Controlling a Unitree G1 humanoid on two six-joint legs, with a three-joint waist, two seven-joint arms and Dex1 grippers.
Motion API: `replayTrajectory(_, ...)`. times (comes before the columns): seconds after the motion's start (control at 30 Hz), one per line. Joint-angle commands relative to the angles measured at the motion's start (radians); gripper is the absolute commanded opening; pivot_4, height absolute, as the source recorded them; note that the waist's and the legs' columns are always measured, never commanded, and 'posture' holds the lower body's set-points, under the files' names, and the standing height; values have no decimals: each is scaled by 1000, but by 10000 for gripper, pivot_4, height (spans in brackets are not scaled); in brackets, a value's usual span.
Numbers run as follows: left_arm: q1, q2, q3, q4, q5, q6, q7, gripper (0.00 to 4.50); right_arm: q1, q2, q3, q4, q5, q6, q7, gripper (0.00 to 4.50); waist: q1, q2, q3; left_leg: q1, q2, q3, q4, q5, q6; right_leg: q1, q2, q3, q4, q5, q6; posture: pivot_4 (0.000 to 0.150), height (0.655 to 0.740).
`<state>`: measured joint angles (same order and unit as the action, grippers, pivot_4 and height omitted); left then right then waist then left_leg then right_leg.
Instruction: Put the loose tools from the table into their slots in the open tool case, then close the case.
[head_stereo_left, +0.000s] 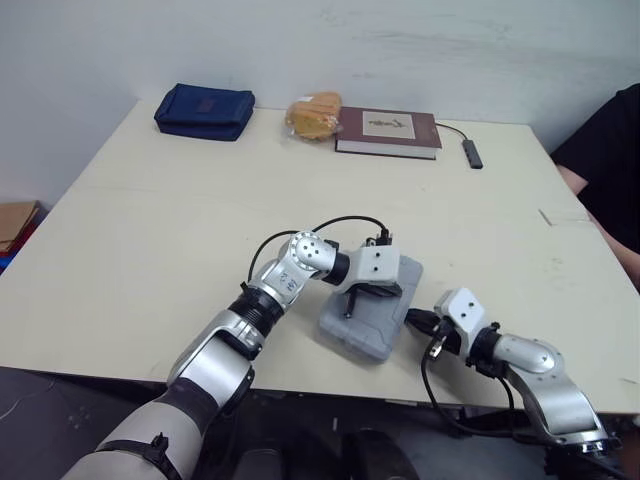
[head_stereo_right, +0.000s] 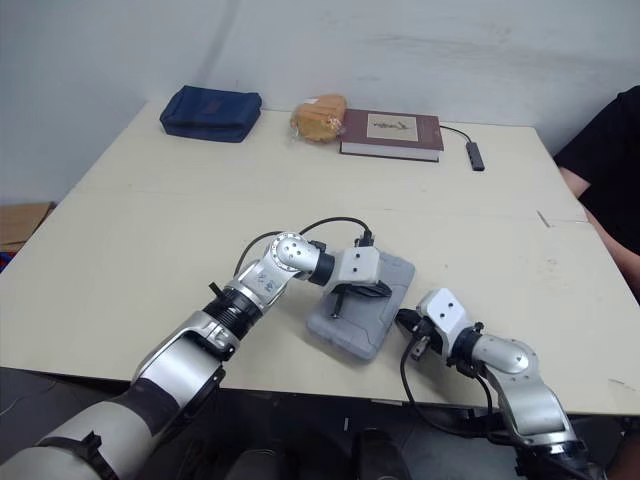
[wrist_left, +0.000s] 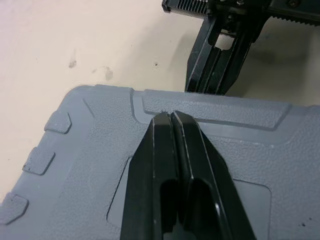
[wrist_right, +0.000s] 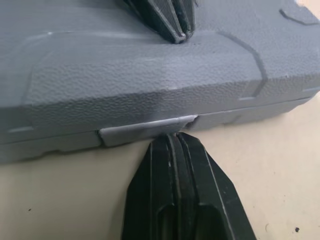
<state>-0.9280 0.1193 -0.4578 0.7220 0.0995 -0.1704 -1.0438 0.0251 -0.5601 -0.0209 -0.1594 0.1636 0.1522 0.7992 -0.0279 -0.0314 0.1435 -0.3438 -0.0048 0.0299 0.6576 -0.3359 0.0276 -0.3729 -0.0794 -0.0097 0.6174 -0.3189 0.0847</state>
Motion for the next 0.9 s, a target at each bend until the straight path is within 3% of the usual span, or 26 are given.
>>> replayTrajectory(0.03, 86, 12, 52, 41, -80, -138, -92, 211, 52, -37, -87, -136, 69, -101, 40, 0, -1, 7, 1, -2, 0, 1, -2, 1, -1, -3, 0, 0, 0, 0, 0, 1500, 7400)
replayTrajectory(0.2, 133, 114, 223, -103, -271, -102, -205, 211, 203, -101, -237, -250, 135, -152, 91, 0, 3, 16, 7, -12, 0, 1, -9, 7, -13, -18, 2, -1, 2, -1, -2, 1500, 7400)
replayTrajectory(0.33, 193, 215, 283, -212, -321, -66, -240, 211, 316, -131, -342, -308, 193, -181, 129, 0, 4, 16, 20, -15, 1, 1, -9, 12, -17, -22, 5, -2, 5, -2, -3, 1500, 7400)
replayTrajectory(0.37, 212, 247, 306, -251, -327, -50, -227, 5341, 352, -136, -383, -328, 216, -188, 146, 0, 7, 16, 21, -15, 1, 1, -8, 13, -17, -21, 5, -2, 6, -2, -3, 1500, 7400)
replayTrajectory(0.4, 227, 276, 331, -284, -329, -31, -203, 7683, 383, -139, -422, -348, 237, -190, 157, 3172, 11, 16, 23, -15, 0, 1, -8, 12, -16, -21, 3, -2, 6, -2, -2, 1500, 7400)
replayTrajectory(0.47, 262, 336, 374, -346, -338, 23, -173, 17073, 429, -146, -480, -381, 269, -184, 173, 10556, 23, 15, 26, -14, -1, 1, -7, 10, -9, -19, 2, -1, 6, -1, -1, 1500, 7400)
replayTrajectory(0.67, 456, 540, 513, -363, -309, 108, -69, 44867, 522, -199, -674, -425, 297, -198, 251, 40202, 18, 19, 30, -12, -1, 1, -9, 10, -8, -18, 1, 0, 5, 1, -1, 1500, 7400)
replayTrajectory(0.7, 482, 563, 523, -357, -298, 97, -52, 45000, 526, -206, -693, -423, 299, -198, 259, 44552, 17, 19, 30, -11, 0, 2, -11, 10, -9, -19, 1, 1, 5, 0, -3, 1500, 7400)
replayTrajectory(0.9, 526, 620, 582, -302, -291, 49, 15, 45000, 524, -263, -753, -356, 272, -214, 323, 44552, 47, 17, 33, -14, 0, 0, -9, 11, -9, -19, -1, -4, 4, -1, -4, 1500, 7400)
